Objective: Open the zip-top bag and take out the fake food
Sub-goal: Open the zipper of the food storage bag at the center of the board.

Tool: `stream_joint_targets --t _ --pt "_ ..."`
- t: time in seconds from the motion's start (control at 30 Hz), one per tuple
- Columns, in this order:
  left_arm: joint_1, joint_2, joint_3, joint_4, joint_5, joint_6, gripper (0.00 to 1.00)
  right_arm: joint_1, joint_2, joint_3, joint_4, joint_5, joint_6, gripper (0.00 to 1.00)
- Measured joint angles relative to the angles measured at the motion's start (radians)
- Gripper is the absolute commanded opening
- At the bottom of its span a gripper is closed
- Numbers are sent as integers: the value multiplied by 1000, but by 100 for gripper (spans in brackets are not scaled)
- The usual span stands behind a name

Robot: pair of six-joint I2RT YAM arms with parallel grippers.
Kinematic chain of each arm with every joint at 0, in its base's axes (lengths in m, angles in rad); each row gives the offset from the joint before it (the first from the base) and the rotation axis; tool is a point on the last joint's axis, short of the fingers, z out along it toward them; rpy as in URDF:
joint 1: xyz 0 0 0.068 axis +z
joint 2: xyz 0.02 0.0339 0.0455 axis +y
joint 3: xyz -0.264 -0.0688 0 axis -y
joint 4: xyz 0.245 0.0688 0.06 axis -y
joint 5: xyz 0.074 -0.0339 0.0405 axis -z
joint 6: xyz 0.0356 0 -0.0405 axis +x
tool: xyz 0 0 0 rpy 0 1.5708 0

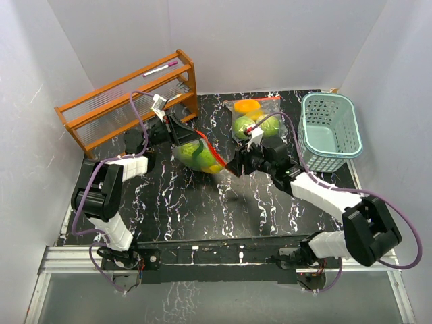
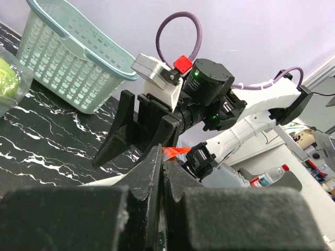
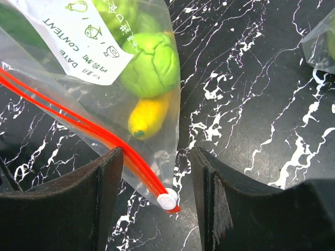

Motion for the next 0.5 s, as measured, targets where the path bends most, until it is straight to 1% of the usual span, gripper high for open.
stream_joint_targets --t 0.27,0.5 --pt "0 0 -3 0 0 0 0 14 27 65 -2 0 -2 57" --pt "0 0 -6 0 -1 0 0 16 41 173 -2 3 -12 57"
